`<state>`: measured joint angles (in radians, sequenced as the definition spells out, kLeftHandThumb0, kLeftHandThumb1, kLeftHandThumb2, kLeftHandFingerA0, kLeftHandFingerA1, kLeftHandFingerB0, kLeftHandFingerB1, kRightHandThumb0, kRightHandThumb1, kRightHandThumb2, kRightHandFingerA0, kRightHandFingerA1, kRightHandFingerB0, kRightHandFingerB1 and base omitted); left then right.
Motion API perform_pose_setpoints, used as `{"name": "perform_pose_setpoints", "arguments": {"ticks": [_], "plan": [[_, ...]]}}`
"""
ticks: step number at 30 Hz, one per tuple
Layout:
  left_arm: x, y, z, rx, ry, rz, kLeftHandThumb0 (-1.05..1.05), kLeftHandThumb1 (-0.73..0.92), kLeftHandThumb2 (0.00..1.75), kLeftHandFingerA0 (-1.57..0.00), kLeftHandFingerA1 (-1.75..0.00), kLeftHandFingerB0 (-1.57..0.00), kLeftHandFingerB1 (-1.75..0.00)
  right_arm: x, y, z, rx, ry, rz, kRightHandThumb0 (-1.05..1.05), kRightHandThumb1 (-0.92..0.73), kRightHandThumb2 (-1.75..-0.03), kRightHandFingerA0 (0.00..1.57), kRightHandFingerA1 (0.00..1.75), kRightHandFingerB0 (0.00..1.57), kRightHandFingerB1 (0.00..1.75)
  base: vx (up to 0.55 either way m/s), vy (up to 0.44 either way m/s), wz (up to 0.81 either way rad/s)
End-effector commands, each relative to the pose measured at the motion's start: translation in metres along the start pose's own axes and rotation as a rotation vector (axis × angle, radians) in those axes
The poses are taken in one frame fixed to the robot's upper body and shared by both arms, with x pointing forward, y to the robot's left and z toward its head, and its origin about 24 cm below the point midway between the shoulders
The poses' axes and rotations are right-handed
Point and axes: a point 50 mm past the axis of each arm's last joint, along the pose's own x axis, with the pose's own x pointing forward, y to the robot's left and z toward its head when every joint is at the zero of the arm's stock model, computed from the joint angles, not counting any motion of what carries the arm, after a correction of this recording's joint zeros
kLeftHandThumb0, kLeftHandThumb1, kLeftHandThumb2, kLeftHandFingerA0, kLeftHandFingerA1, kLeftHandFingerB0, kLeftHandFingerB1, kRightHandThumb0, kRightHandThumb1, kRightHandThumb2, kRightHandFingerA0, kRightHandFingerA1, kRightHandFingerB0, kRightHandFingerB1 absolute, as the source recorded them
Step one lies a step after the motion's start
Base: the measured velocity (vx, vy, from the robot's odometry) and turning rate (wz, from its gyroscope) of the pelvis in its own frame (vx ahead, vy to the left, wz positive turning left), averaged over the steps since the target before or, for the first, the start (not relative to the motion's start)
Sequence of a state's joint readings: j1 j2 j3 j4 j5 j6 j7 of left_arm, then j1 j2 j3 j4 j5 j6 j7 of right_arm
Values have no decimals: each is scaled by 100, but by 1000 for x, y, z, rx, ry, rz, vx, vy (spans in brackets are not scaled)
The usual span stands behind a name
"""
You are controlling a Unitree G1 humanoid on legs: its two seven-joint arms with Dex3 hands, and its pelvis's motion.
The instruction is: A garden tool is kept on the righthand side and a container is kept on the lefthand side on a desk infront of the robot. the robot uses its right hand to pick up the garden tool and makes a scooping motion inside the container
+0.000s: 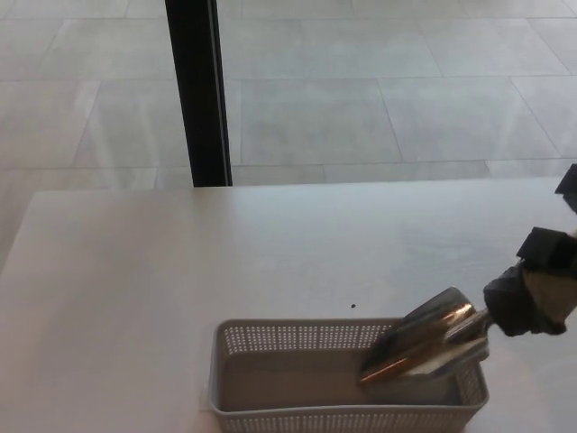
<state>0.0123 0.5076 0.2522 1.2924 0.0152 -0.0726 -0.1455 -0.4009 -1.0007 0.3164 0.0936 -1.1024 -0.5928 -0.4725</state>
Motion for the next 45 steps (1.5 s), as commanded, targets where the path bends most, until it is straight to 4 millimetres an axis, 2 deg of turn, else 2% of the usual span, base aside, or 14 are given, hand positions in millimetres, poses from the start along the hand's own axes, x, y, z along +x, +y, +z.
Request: {"name": "perform_pose_setpoints", "arguments": {"ticks": [1, 5, 8, 11, 24, 27, 30, 32, 34, 37, 38, 39, 43, 45], "plan": [[0, 2, 1, 0, -9, -12, -49, 60, 58, -65, -68, -67, -52, 4, 28, 35, 80, -18, 191, -40, -66, -65, 83, 166, 95, 72, 0, 0, 0], [0, 0, 2, -7, 0, -5, -47, 61, 58, -70, -71, -65, -51, 11, 37, 53, 154, -5, 211, -41, -71, -61, 88, 163, 92, 63, 0, 0, 0], [0, 0, 3, -4, -6, -13, -47, 61, 59, -82, -99, -76, -71, 19, 49, 76, 257, 18, 150, -41, -73, -61, 90, 163, 92, 62, 0, 0, 0], [1, -1, 5, -7, -9, -18, -46, 62, 58, -72, -88, -69, -58, 24, 54, 84, 293, 27, 107, -40, -69, -63, 92, 164, 92, 66, 0, 0, 0], [0, -2, 2, 12, -14, -32, -47, 62, 59, -66, -75, -67, -57, 55, 50, 99, 362, 25, 92, -34, -67, -70, 94, 165, 91, 64, 0, 0, 0], [0, -3, 0, 24, -3, -25, -49, 62, 59, -73, -78, -69, -54, 59, 48, 100, 387, 50, 84, -34, -64, -69, 86, 157, 90, 82, 0, 0, 0], [0, -2, 1, 14, -5, -24, -51, 61, 58, -73, -82, -69, -54, 60, 47, 96, 458, 132, 65, -36, -64, -65, 87, 165, 90, 81, 0, 0, 0], [0, -1, 1, 1, -4, -20, -50, 60, 57, -77, -86, -70, -54, 55, 48, 90, 564, 231, 37, -26, -63, -90, 93, 175, 84, 100, 0, 0, 0], [0, -1, 1, 1, -4, -20, -50, 60, 57, -77, -86, -70, -54, 53, 49, 88, 590, 254, 17, -26, -63, -90, 93, 175, 84, 100, 0, 0, 0], [0, -1, 1, 12, -11, -22, -49, 62, 58, -77, -83, -69, -56, 41, 49, 76, 819, 447, -116, -18, -55, -113, 90, 175, 71, 149, 0, 0, 0], [0, 0, 2, 6, -10, -18, -49, 61, 57, -78, -84, -71, -57, 40, 47, 72, 870, 496, -160, -28, -53, -113, 118, 139, 91, 124, 0, 0, 0], [0, -1, 1, -4, -15, -23, -49, 61, 57, -77, -83, -71, -58, 37, 47, 68, 929, 539, -173, -20, -58, -108, 85, 175, 66, 164, 0, 0, 0], [0, 0, 0, 15, -3, -15, -47, 62, 58, -68, -71, -66, -53, 24, 44, 51, 1191, 696, -363, -18, -52, -124, 84, 175, 68, 161, 0, 0, 0], [0, 0, -2, 21, 4, -10, -48, 62, 59, -74, -84, -68, -55, 22, 43, 47, 1209, 719, -418, -18, -55, -118, 85, 175, 70, 159, 0, 0, 0]]}}
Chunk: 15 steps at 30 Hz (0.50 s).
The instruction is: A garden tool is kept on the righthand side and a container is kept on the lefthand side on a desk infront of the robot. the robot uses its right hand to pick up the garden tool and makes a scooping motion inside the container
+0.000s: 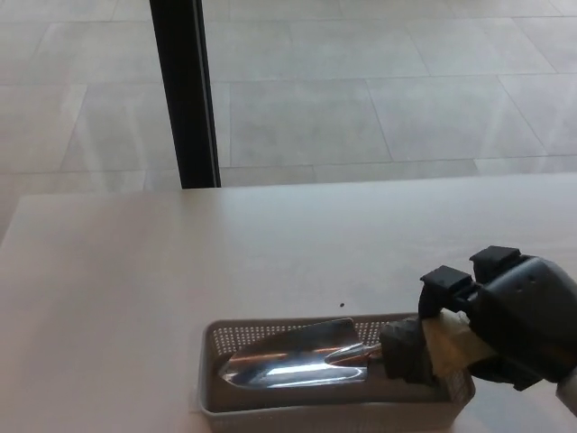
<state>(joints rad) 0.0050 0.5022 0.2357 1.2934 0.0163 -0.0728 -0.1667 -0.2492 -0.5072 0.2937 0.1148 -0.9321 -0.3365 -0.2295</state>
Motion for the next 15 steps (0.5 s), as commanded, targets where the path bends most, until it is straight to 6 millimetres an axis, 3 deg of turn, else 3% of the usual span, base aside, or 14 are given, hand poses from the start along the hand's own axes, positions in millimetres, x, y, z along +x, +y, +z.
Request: {"name": "perform_pose_setpoints", "arguments": {"ticks": [1, 6, 7, 9, 12, 15], "plan": [[-2, 5, -4, -1, 2, 20, -48, 62, 58, -73, -81, -67, -55, -12, -21, -25, 790, 305, -399, -18, -53, -121, 85, 174, 72, 155, 0, 0, 0], [-2, 5, -5, -11, 1, 18, -47, 62, 59, -73, -77, -63, -50, -14, -35, -38, 906, 347, -527, -15, -59, -112, 88, 174, 71, 152, 0, 0, 0], [-2, 4, -6, -20, 2, 18, -46, 62, 58, -74, -88, -60, -51, -15, -40, -42, 913, 364, -549, -16, -62, -104, 89, 175, 71, 149, 0, 0, 0], [-2, 4, -6, -32, 3, 17, -46, 62, 58, -76, -95, -64, -55, -17, -48, -48, 932, 391, -591, -14, -60, -107, 88, 174, 72, 149, 0, 0, 0], [-2, 3, -9, -25, 14, 23, -42, 65, 60, -66, -75, -60, -52, -17, -60, -59, 945, 402, -623, -10, -62, -109, 87, 175, 71, 150, 0, 0, 0], [-3, 4, -12, -19, 27, 28, -44, 63, 60, -70, -84, -60, -51, -18, -69, -69, 870, 406, -605, -10, -60, -109, 87, 175, 71, 151, 0, 0, 0]]}}
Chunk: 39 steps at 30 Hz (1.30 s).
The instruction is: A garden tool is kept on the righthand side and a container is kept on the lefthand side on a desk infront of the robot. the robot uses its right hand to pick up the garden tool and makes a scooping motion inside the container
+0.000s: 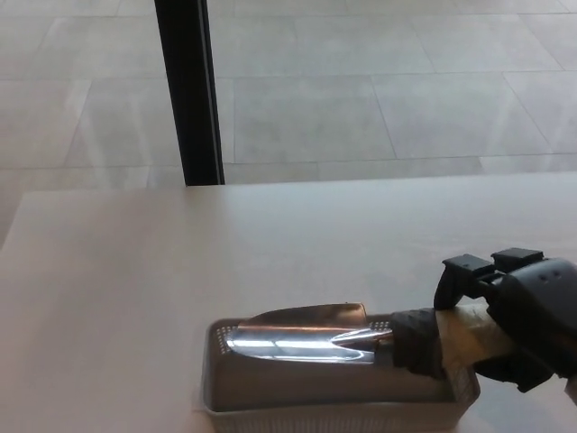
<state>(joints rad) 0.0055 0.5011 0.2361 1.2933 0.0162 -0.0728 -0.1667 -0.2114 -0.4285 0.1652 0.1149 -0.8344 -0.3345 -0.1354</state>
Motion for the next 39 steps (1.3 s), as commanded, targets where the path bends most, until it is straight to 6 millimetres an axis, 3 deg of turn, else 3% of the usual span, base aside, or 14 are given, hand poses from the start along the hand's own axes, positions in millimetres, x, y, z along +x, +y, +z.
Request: {"name": "perform_pose_setpoints", "arguments": {"ticks": [1, 2, 3, 4, 11, 12, 13, 19, 26, 28, 30, 31, 32, 39], "plan": [[-3, 5, -12, -18, 28, 30, -44, 63, 60, -70, -84, -60, -51, -5, -73, -48, 761, 255, -549, -10, -60, -109, 87, 175, 71, 151, 0, 0, 0], [-3, 6, -13, -28, 33, 35, -45, 62, 58, -75, -92, -71, -59, -4, -80, -53, 738, 235, -540, -16, -56, -114, 120, 141, 87, 119, 0, 0, 0], [-3, 7, -13, -20, 35, 36, -44, 63, 58, -76, -86, -69, -56, -4, -83, -56, 717, 234, -536, -18, -54, -114, 118, 140, 87, 118, 0, 0, 0], [-3, 7, -13, 2, 34, 40, -44, 64, 58, -74, -91, -66, -53, -3, -88, -58, 701, 241, -534, -12, -55, -112, 85, 175, 72, 147, 0, 0, 0], [-4, 6, -19, 10, 48, 35, -46, 64, 59, -73, -81, -67, -53, 3, -112, -70, 495, 195, -548, -9, -52, -114, 88, 171, 78, 147, 0, 0, 0], [-5, 7, -21, 27, 53, 33, -47, 65, 60, -69, -73, -64, -51, 4, -112, -71, 470, 190, -534, -13, -51, -115, 118, 139, 92, 120, 0, 0, 0], [-5, 7, -22, 31, 56, 32, -45, 65, 60, -70, -72, -63, -50, 5, -114, -72, 446, 196, -522, -6, -52, -118, 89, 171, 78, 148, 0, 0, 0], [-6, 6, -26, 17, 72, 37, -46, 64, 59, -64, -63, -58, -46, 5, -117, -86, 349, 301, -499, -7, -51, -110, 84, 168, 77, 141, 0, 0, 0], [-6, 5, -27, 29, 68, 35, -47, 64, 59, -69, -68, -62, -48, -5, -99, -110, 391, 417, -517, -13, -58, -96, 84, 175, 73, 146, 0, 0, 0], [-5, 2, -26, 6, 68, 31, -46, 62, 59, -72, -75, -63, -48, -12, -87, -118, 377, 476, -494, -18, -64, -75, 88, 175, 73, 147, 0, 0, 0], [-5, 1, -27, 18, 71, 30, -46, 63, 59, -71, -69, -62, -48, -16, -78, -124, 392, 548, -481, -22, -63, -81, 90, 175, 76, 144, 0, 0, 0], [-5, 1, -28, 12, 72, 30, -46, 64, 60, -69, -64, -60, -46, -18, -74, -127, 402, 578, -470, -18, -62, -85, 108, 175, 72, 137, 0, 0, 0], [-5, 1, -28, -1, 74, 34, -46, 63, 59, -72, -82, -62, -47, -20, -69, -130, 409, 598, -466, -23, -61, -88, 91, 175, 76, 145, 0, 0, 0], [-5, 1, -25, 10, 61, 34, -47, 64, 60, -73, -83, -60, -49, -33, -38, -143, 359, 771, -351, -16, -62, -88, 89, 169, 77, 140, 0, 0, 0]]}}
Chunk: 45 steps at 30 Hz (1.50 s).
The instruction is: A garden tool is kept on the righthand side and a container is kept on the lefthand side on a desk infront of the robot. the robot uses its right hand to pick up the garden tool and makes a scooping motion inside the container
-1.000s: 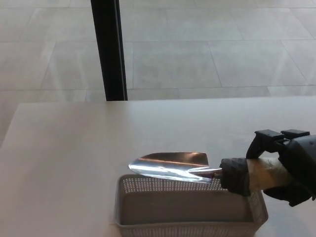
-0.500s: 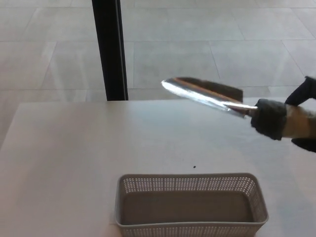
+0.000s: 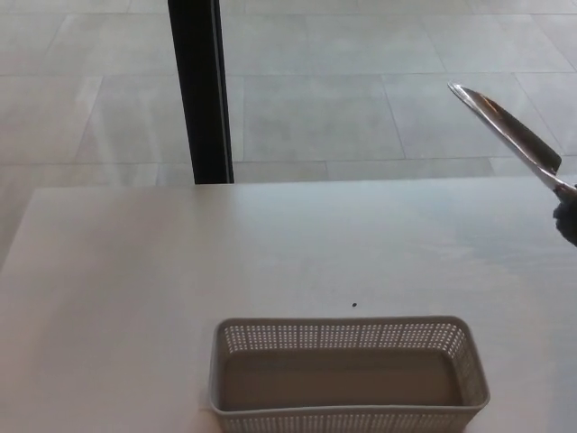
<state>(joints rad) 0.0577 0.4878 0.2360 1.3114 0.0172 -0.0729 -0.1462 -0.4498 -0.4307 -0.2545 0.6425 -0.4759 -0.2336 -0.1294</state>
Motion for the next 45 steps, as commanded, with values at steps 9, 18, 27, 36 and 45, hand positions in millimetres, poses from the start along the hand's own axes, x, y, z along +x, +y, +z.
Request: {"name": "perform_pose_setpoints", "arguments": {"ticks": [9, 18, 27, 36, 45], "plan": [[0, 2, -1, 29, -3, 25, -47, 64, 59, -66, -62, -58, -45, -19, 25, -40, -169, 160, 60, -13, -62, -79, 86, 167, 77, 140, 0, 0, 0], [0, 2, -1, 7, 0, 23, -46, 65, 59, -68, -65, -61, -46, -26, 39, -38, -472, 38, 282, -26, -69, -65, 81, 150, 79, 60, 0, 0, 0], [0, 2, 2, 2, -16, 16, -47, 64, 60, -61, -63, -59, -47, -27, 47, -36, -665, 143, 521, -79, -58, -95, 0, 29, 4, 25, 0, 0, 0], [0, 2, 1, 0, -5, 18, -47, 65, 60, -63, -61, -58, -46, -30, 41, -33, -547, 195, 486, -104, -68, -109, 0, 27, 0, 0, 0, 0, 0], [0, 1, 0, 6, 1, 26, -45, 65, 60, -65, -61, -60, -46, -31, 12, -21, -492, 182, 428, -104, -71, -114, 0, 30, 0, 0, 0, 0, 0]]}}
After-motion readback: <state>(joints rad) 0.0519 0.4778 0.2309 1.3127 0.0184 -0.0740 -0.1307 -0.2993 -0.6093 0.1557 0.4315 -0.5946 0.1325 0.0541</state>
